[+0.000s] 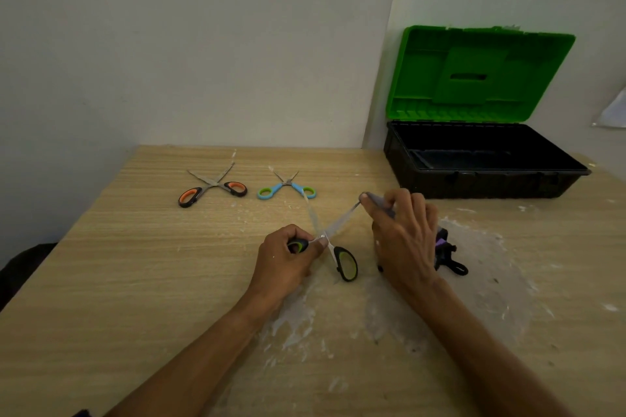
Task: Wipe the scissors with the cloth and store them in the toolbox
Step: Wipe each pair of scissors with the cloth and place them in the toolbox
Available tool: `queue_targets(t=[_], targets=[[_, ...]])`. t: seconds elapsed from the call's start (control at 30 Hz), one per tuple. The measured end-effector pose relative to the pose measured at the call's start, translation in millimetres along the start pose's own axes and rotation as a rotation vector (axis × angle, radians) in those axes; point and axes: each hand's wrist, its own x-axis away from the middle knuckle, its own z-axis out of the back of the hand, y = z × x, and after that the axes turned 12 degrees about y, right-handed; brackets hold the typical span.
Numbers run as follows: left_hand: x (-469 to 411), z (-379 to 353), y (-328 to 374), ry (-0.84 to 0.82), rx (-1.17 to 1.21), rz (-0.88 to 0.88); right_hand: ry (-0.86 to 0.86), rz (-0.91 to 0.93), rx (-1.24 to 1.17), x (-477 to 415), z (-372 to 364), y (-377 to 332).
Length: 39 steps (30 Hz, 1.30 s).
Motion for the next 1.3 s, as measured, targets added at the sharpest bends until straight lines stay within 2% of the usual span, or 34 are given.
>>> queue_targets(t=[0.1, 0.2, 0.37, 0.5, 0.6, 0.73, 0.8, 0.93, 1.07, 1.13, 1.17, 1.2, 1.3], targets=[[-0.9, 0.0, 2.8, 0.001, -0.024, 0.001, 0.016, 0.103, -0.076, 8.3, 5.8, -18.5], [-0.8, 0.4, 4.4, 0.018, -0.103, -0.029, -0.1, 0.238, -0.134, 18.3, 8.3, -38.4], [4.4, 3.1, 6.9, 0.042, -0.08, -0.066, -0.131, 0.206, -0.057, 15.4, 2.6, -31.4], [4.1, 2.2, 6.8, 0.028, -0.068, -0.026, -0.123, 0.048, 0.025, 4.9, -5.3, -5.7], [5.1, 1.5, 8.9, 0.006, 0.005, 0.057, -0.082, -0.103, -0.006, -3.3, -2.9, 18.6], [6.1, 4.6, 10.2, -0.018, 0.049, 0.055, 0.031, -0.238, -0.26, -5.5, 8.6, 24.7], [5.4, 6.8, 13.4, -0.02, 0.088, 0.057, 0.029, -0.268, -0.416, -7.0, 15.3, 14.8], [2.6, 11.9, 20.1, -0.002, 0.191, 0.093, -0.006, -0.32, -0.558, -10.8, 22.2, 6.0], [0.1, 18.0, 24.1, -0.063, 0.388, 0.224, -0.166, -0.664, -0.76, -16.0, 20.0, 19.8], [0.9, 18.8, 25.4, -0.093, 0.486, 0.302, -0.141, -0.804, -0.833, -19.1, 19.4, 23.5], [1.1, 18.7, 25.8, -0.1, 0.496, 0.319, -0.087, -0.781, -0.798, -21.3, 20.4, 22.9], [1.7, 18.5, 26.1, -0.108, 0.488, 0.327, -0.023, -0.683, -0.718, -23.5, 22.4, 21.1], [3.5, 16.0, 26.1, -0.141, 0.434, 0.343, 0.11, -0.267, -0.506, -29.9, 26.3, 8.5]])
